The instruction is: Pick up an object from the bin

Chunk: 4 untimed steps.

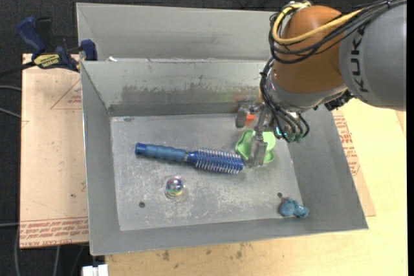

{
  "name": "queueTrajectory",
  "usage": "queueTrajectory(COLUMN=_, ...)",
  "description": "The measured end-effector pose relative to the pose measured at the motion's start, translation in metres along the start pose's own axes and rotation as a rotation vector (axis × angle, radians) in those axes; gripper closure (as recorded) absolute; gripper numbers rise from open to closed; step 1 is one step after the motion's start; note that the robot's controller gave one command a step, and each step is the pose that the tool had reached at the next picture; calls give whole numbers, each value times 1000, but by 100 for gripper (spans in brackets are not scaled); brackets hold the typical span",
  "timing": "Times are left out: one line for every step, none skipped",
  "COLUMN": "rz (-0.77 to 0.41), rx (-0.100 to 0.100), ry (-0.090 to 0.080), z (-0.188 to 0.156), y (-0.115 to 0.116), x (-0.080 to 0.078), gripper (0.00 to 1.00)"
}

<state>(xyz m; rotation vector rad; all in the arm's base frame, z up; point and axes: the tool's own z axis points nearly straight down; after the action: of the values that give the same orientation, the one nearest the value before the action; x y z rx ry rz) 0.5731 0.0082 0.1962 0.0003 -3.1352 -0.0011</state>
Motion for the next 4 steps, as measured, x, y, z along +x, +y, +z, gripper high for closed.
queueTrajectory(rz=-46, rx=-1, ry=0, z=131, y=37, x=12, gripper=0)
queueTrajectory(rz=-162, rx=0, ry=-10, z=96, y=39, x=13, gripper=0)
queueTrajectory(rz=-96, rx=-1, ry=-9, z=96, y=41, x=12, gripper=0)
queueTrajectory(rz=23, rx=-1, ry=-5, z=128, y=37, x=16, gripper=0)
